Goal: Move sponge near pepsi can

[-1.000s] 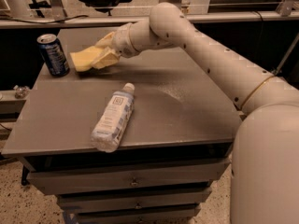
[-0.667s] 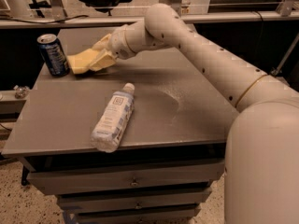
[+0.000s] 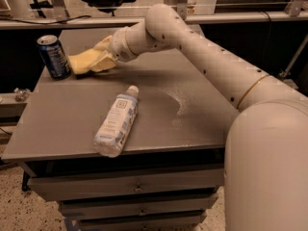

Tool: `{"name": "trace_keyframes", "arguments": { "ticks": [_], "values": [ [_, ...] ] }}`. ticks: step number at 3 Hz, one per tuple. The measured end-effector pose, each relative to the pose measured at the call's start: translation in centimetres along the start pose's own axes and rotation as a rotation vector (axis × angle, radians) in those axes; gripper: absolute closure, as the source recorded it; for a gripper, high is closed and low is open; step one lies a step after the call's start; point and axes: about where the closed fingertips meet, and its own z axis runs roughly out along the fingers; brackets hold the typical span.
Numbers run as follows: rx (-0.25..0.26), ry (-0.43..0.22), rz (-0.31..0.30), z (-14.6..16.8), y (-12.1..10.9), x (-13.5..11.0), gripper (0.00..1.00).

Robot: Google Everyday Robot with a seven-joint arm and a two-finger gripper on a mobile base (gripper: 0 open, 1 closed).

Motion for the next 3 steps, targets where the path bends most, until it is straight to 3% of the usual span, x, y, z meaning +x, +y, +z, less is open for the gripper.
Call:
{"name": "trace_keyframes", "arguments": {
  "ticks": [1,2,3],
  "values": [
    [-0.007,0.004,0.004,0.16,0.05,0.04,0.13],
    [-0.014,0.007,0.006,0.30,0.10,0.07,0.00],
    [-0.021,0.008,0.009,0.29,0.12,0.14,0.00]
  ]
}}
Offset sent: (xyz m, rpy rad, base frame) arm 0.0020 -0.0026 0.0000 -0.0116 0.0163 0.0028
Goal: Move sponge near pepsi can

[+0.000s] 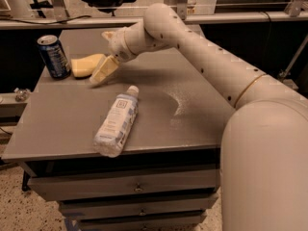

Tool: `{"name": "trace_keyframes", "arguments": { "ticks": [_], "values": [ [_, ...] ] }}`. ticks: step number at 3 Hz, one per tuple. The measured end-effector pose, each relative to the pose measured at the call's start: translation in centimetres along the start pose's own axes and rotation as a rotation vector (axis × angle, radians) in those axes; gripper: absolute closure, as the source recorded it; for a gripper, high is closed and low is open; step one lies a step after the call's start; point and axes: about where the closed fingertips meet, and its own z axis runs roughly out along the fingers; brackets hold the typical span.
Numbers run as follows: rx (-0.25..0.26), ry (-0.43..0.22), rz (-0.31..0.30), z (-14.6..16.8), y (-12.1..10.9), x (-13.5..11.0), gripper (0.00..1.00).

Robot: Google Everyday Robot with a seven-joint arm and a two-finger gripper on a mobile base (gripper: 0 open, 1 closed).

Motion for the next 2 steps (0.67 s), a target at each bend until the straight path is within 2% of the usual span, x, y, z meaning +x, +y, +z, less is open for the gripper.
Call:
{"name": "trace_keyframes", "arguments": {
  "ticks": [1,2],
  "values": [
    [-0.001,-0.022,0.016,-1.3,-1.1,0.8,0.00],
    [0.016,-0.058,0.034,-4.9,-3.8,2.6,0.00]
  ]
}}
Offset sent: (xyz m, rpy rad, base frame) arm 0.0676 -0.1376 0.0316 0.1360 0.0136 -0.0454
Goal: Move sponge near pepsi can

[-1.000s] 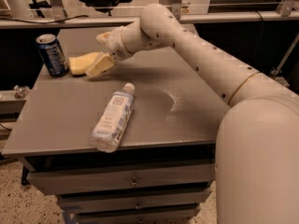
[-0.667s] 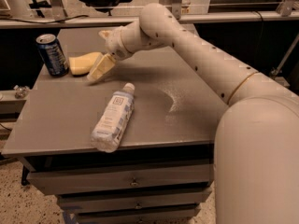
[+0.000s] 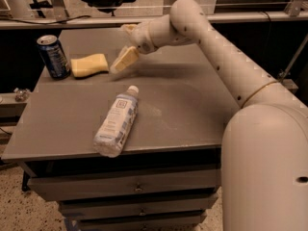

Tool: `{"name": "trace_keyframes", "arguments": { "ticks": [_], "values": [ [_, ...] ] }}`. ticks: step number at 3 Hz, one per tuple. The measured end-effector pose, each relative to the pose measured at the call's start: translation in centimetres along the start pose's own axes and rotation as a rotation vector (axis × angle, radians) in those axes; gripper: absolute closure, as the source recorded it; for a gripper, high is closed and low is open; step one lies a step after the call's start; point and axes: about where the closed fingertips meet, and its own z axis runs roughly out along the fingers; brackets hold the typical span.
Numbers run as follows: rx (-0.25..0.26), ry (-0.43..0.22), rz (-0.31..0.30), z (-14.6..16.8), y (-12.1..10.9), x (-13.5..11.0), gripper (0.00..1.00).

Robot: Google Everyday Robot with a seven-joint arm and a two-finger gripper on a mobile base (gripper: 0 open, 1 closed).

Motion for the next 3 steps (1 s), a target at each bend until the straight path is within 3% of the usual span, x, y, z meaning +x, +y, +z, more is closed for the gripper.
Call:
{"name": "trace_keyframes", "arguments": {
  "ticks": [1,2,3],
  "values": [
    [0.046,-0.017,0.000,-5.2,-3.1,2.0,0.00],
    [0.101,0.006,-0.010,-10.4,-4.7,2.9,0.00],
    [0.147,0.074,0.018,-14.4,-5.3,3.5,0.00]
  ]
}}
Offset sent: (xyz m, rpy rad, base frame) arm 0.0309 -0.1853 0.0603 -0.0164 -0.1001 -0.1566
